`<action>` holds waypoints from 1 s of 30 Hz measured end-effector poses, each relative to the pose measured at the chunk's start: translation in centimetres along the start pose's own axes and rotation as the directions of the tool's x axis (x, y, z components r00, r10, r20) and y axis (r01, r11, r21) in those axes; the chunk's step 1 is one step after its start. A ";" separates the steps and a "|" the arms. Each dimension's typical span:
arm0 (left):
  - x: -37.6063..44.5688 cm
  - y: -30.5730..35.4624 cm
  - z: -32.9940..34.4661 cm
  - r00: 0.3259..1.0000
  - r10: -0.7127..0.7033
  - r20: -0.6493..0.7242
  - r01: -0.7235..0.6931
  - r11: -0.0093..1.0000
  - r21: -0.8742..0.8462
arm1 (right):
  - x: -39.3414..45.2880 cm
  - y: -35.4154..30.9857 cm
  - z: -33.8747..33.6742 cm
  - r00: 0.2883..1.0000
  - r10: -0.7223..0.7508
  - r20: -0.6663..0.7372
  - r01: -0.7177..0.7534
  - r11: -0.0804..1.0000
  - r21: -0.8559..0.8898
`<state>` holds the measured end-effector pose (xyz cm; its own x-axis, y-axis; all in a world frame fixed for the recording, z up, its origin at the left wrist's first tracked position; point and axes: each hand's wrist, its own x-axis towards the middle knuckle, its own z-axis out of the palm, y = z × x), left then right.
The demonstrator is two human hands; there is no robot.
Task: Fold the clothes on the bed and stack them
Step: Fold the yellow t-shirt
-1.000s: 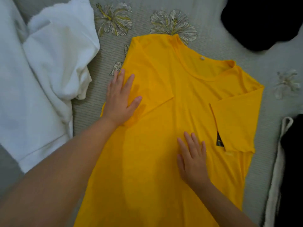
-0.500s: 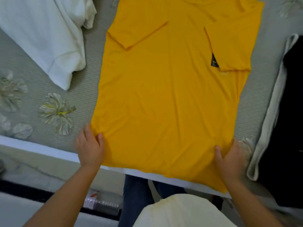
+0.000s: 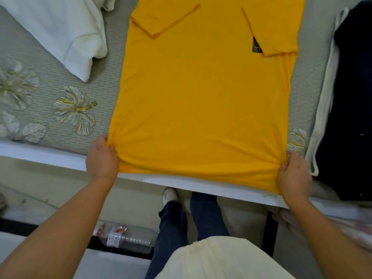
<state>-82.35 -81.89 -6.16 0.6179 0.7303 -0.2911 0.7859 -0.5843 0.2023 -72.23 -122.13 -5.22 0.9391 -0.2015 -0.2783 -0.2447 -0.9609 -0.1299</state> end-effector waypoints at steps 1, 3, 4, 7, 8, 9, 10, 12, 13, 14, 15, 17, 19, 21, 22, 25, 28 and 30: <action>-0.4 -0.1 -0.1 0.997 0.078 -0.030 -0.076 0.995 0.063 | -0.7 0.0 0.1 0.995 -0.068 -0.067 0.065 0.997 -0.036; -1.5 -0.4 0.1 0.933 0.352 -0.075 -0.340 0.930 0.140 | -3.0 -0.2 0.4 0.941 -0.292 -0.169 0.277 0.955 -0.107; -2.1 -0.7 0.5 0.840 0.529 -0.121 -0.511 0.846 0.155 | -4.2 -0.4 0.7 0.881 -0.437 -0.180 0.411 0.897 -0.166; -4.3 -0.8 2.2 0.536 0.844 -0.024 -0.824 0.529 0.204 | -6.6 -0.3 3.8 0.622 -0.783 -0.012 0.738 0.591 -0.325; -4.6 -0.8 2.9 0.479 0.876 0.056 -0.863 0.458 0.213 | -6.6 -0.1 4.6 0.553 -0.832 0.050 0.782 0.497 -0.377; -4.8 -0.6 3.2 0.465 0.877 0.120 -0.870 0.428 0.246 | -6.1 0.1 5.3 0.519 -0.850 0.090 0.788 0.435 -0.435; -4.5 -0.6 3.9 0.439 0.887 0.139 -0.875 0.387 0.292 | -5.3 0.0 5.4 0.523 -0.843 0.123 0.774 0.410 -0.482; -3.9 -0.4 4.4 0.463 0.871 0.162 -0.856 0.393 0.335 | -4.0 -0.4 4.9 0.571 -0.802 0.175 0.766 0.444 -0.465; -3.5 -0.3 4.4 0.480 0.862 0.162 -0.848 0.410 0.336 | -3.5 -0.5 4.8 0.562 -0.811 0.161 0.776 0.449 -0.443; -3.0 -0.3 4.6 0.459 0.880 0.122 -0.851 0.396 0.345 | -3.0 -0.5 4.8 0.543 -0.824 0.161 0.789 0.435 -0.434; -2.8 -0.2 4.7 0.447 0.888 0.111 -0.854 0.386 0.348 | -2.7 -0.1 5.3 0.502 -0.854 0.138 0.805 0.403 -0.434; -2.2 -0.2 5.2 0.411 0.906 0.100 -0.869 0.356 0.344 | -2.2 0.6 6.1 0.425 -0.901 0.081 0.827 0.351 -0.440; -2.0 -0.3 5.2 0.376 0.922 0.092 -0.877 0.321 0.358 | -1.9 1.2 6.4 0.385 -0.922 0.047 0.828 0.323 -0.458; -1.7 -0.8 5.2 0.318 0.944 0.087 -0.899 0.271 0.344 | -1.7 1.8 6.1 0.366 -0.928 0.067 0.854 0.306 -0.421; -1.4 -1.1 4.9 0.291 0.952 0.096 -0.912 0.246 0.327 | -1.8 1.8 6.0 0.349 -0.935 0.061 0.873 0.301 -0.383; -0.7 -2.2 3.8 0.259 0.961 0.098 -0.942 0.229 0.246 | -1.8 1.7 4.7 0.378 -0.924 0.053 0.900 0.353 -0.255; 0.1 -3.7 2.9 0.414 0.908 0.065 -0.900 0.398 0.179 | -2.5 1.3 3.2 0.538 -0.843 0.003 0.826 0.526 -0.202; 0.3 -4.1 2.3 0.470 0.882 0.034 -0.873 0.459 0.165 | -3.4 1.1 2.9 0.639 -0.769 0.014 0.753 0.622 -0.214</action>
<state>-85.45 -80.14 -9.25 0.9829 -0.1837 0.0097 -0.1821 -0.9641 0.1930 -76.38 -121.93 -7.18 0.7849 0.6129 -0.0907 0.6068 -0.7900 -0.0871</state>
